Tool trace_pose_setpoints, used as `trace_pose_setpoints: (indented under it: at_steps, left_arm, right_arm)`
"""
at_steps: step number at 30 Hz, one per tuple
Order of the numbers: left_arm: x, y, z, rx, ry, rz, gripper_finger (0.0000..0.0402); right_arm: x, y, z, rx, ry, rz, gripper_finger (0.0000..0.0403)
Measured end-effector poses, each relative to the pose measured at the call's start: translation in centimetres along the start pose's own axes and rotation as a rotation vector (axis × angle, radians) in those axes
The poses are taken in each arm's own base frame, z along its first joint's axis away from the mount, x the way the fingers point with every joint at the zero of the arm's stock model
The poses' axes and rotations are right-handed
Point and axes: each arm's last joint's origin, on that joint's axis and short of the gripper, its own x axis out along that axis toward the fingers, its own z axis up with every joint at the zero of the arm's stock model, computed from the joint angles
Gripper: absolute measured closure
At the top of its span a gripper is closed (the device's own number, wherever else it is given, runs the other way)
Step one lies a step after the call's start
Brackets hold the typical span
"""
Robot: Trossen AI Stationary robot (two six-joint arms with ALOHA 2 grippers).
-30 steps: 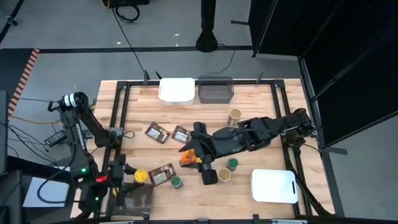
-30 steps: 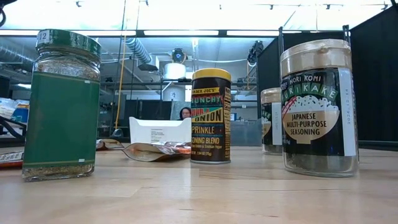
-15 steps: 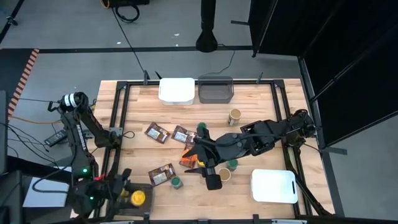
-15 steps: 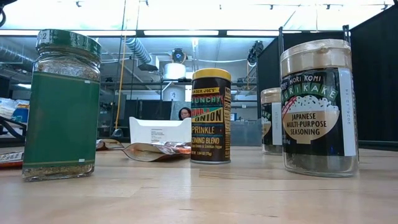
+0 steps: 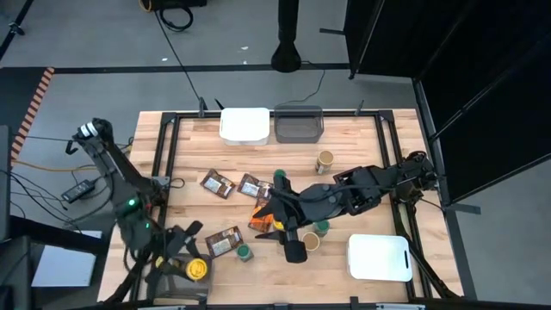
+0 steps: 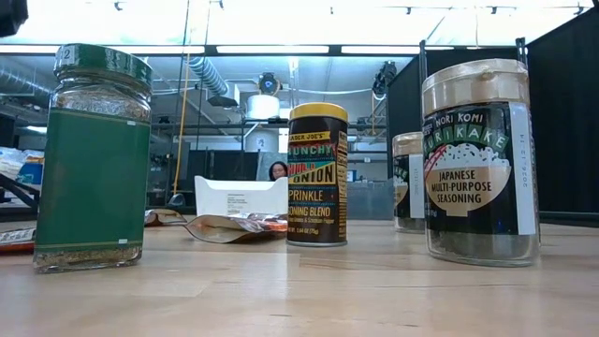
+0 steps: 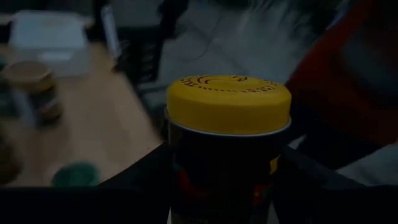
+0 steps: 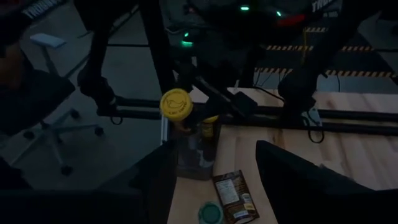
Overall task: Sort spices by type
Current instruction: Put the yellow seasoning bottle into the bottom black bin
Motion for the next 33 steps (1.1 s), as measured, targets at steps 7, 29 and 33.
trace_pose_setpoints:
  at_steps: [7,29,33]
  left_arm:
    - [-1.6,2.5,-4.2,-0.037,-0.165,-0.109,0.0190]
    - [-2.5,5.9,-13.7,0.138,-0.010,-0.244,0.0190]
    - [-2.7,6.4,-14.5,0.134,-0.011,-0.226,0.0190]
  right_arm:
    - [0.0,0.0,0.0,0.046,0.002,-0.001,0.0179]
    - [0.0,-0.1,0.0,0.070,-0.017,-0.067,0.0179]
    - [0.0,-0.1,0.0,0.072,-0.018,-0.072,0.0179]
